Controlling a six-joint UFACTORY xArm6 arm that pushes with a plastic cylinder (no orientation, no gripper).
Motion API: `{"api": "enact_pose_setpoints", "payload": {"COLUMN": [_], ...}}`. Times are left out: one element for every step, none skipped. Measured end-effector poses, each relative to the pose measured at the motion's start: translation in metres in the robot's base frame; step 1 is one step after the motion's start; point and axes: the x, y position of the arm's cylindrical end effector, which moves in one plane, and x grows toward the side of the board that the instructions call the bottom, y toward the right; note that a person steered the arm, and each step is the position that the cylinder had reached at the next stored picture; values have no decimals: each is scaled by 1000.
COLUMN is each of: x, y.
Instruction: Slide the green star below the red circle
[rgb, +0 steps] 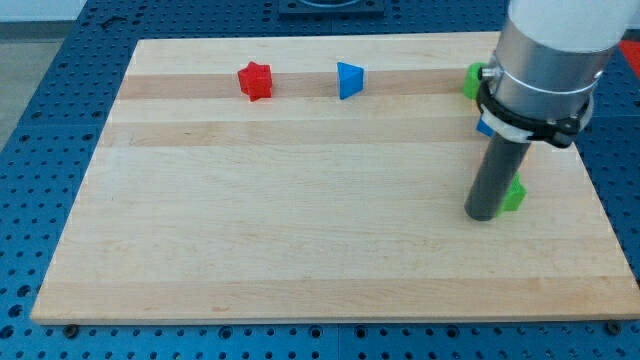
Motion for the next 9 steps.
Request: {"api": "enact_pose_setpoints", "payload": {"x": [3, 15, 32, 39, 35, 24, 12, 7, 6], "y": [2, 4, 6, 11, 12, 12, 15, 18, 21]}}
